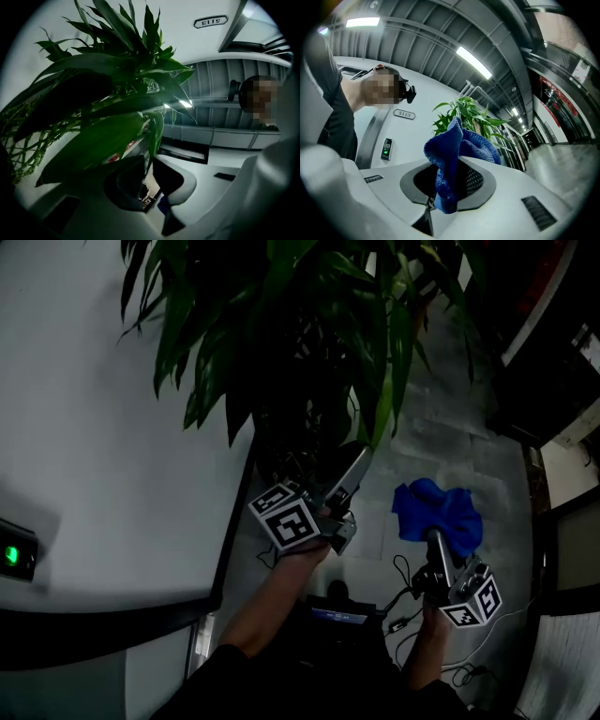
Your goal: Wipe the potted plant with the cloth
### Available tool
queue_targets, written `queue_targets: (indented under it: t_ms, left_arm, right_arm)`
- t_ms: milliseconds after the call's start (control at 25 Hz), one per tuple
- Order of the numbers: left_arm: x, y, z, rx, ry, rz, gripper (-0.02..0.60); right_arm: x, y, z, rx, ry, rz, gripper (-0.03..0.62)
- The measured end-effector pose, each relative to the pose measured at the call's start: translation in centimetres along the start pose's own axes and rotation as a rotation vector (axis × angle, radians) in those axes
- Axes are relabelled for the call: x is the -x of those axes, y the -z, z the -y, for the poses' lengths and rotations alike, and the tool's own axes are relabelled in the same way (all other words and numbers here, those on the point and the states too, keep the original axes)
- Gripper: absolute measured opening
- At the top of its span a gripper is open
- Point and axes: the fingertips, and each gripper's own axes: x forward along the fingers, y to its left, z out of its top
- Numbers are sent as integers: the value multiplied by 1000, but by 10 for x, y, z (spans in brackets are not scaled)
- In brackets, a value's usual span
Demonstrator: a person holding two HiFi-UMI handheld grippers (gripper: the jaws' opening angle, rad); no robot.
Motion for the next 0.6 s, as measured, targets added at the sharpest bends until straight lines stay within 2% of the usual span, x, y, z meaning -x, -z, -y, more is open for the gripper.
queue_targets:
  t_ms: [40,80,320,520,600]
  left_arm:
    - [0,-2,1,0,5,3,18]
    - [1,-2,1,-9,6,0,8]
    - [6,7,5,-110,-38,-34,5]
    - [7,11,5,-181,-75,-66,5]
    - [7,16,7,-194,-78,-71,5]
  right_arm:
    - [-8,-5,1,18,-24,6,94]
    - [-16,-11,2,36,-50,14,94]
    - [-80,-76,13,155,-200,106,94]
    - [-159,-130,27,314,-195,181,95]
    - [-187,-126,29,387,-220,154,95]
